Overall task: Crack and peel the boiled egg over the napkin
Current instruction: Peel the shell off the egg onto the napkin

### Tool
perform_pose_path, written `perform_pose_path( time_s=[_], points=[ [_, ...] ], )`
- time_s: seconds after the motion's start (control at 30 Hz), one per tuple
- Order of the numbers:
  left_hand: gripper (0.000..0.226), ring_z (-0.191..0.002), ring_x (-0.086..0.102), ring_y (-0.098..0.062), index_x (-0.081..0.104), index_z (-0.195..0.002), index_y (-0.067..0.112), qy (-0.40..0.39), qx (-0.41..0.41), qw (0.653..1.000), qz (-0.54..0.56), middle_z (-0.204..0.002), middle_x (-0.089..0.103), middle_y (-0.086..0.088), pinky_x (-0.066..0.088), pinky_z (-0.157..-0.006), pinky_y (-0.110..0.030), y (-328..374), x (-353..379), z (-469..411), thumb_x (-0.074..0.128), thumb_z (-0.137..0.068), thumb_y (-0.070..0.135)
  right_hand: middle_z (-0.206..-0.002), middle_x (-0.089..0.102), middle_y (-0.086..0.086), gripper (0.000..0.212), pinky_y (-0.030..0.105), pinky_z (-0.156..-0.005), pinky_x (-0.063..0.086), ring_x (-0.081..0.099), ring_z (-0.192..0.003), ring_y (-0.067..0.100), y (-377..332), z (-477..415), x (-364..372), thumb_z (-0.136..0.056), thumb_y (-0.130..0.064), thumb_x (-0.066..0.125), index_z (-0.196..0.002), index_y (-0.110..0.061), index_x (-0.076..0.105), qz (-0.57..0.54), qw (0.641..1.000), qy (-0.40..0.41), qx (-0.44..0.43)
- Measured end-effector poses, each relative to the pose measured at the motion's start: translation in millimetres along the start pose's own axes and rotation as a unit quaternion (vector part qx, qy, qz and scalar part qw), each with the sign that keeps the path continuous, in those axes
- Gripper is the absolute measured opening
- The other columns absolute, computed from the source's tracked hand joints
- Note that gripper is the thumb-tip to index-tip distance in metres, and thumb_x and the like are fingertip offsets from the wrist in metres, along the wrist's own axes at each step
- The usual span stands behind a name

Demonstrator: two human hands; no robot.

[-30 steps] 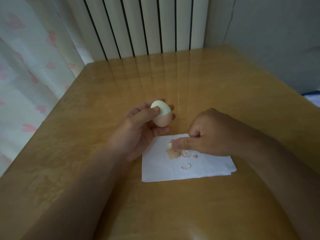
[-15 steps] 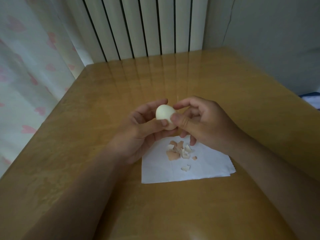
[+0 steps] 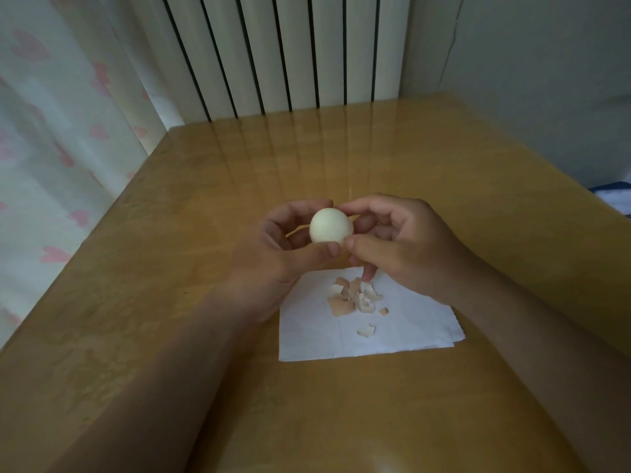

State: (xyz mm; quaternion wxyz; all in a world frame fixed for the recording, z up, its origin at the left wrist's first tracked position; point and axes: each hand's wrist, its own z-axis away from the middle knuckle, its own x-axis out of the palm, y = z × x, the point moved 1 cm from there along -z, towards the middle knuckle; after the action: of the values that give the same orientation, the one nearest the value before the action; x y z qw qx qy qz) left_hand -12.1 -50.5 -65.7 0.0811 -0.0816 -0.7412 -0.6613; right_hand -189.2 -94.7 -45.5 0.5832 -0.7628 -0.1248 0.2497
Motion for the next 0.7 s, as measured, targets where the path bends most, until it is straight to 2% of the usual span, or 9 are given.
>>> perform_pose_path(
  time_s=[0.13,0.33,0.5,0.6,0.7],
  points=[
    [0.046,-0.108,0.070,-0.023,0.073,-0.105,0.023,0.010,0.031,0.997,-0.069,-0.110,0.074,-0.001,0.057,-0.083,-0.033,2.0,1.2,2.6,0.087,-0.063,0.012,-0.094,0.070,0.019,0.039,0.036,-0.057,0.060,0.072,-0.078,0.034,0.9,-0.6,-0.1,-0.084,0.005,0.064,-0.104,-0.028,0.069,-0.014,1.000,0.002,0.011],
    [0.046,-0.112,0.068,-0.015,0.066,-0.113,0.012,0.008,0.076,0.981,-0.180,-0.113,0.071,-0.001,0.058,-0.083,-0.026,2.0,9.5,7.6,0.082,-0.074,-0.007,-0.089,0.073,0.015,0.042,0.038,-0.060,0.061,0.075,-0.071,0.021,3.3,-1.1,2.5,-0.081,0.012,0.058,-0.100,-0.024,0.068,-0.019,0.999,0.015,0.035],
    [0.047,-0.114,0.068,-0.019,0.067,-0.111,0.020,0.024,0.106,0.968,-0.224,-0.119,0.068,-0.008,0.060,-0.088,-0.036,-6.1,7.6,4.6,0.085,-0.072,0.001,-0.090,0.072,0.007,0.042,0.035,-0.062,0.061,0.074,-0.066,0.016,6.3,-0.8,5.7,-0.084,0.009,0.055,-0.095,-0.029,0.069,0.000,0.998,0.044,0.042],
    [0.048,-0.114,0.067,-0.019,0.067,-0.111,0.021,0.030,0.109,0.964,-0.240,-0.119,0.068,-0.009,0.060,-0.088,-0.038,-7.9,7.4,4.8,0.086,-0.072,0.001,-0.092,0.069,0.007,0.043,0.045,-0.066,0.063,0.075,-0.067,0.018,11.3,-0.6,7.0,-0.086,0.004,0.056,-0.096,-0.036,0.068,0.046,0.997,0.058,0.036],
    [0.047,-0.114,0.067,-0.017,0.067,-0.114,0.018,0.026,0.102,0.962,-0.250,-0.119,0.067,-0.009,0.060,-0.088,-0.036,-7.7,8.3,5.3,0.084,-0.074,-0.001,-0.080,0.068,0.006,0.042,0.049,-0.065,0.062,0.075,-0.066,0.023,16.1,-1.1,5.9,-0.086,0.001,0.056,-0.103,-0.034,0.069,0.102,0.992,0.066,0.019]
  ],
)
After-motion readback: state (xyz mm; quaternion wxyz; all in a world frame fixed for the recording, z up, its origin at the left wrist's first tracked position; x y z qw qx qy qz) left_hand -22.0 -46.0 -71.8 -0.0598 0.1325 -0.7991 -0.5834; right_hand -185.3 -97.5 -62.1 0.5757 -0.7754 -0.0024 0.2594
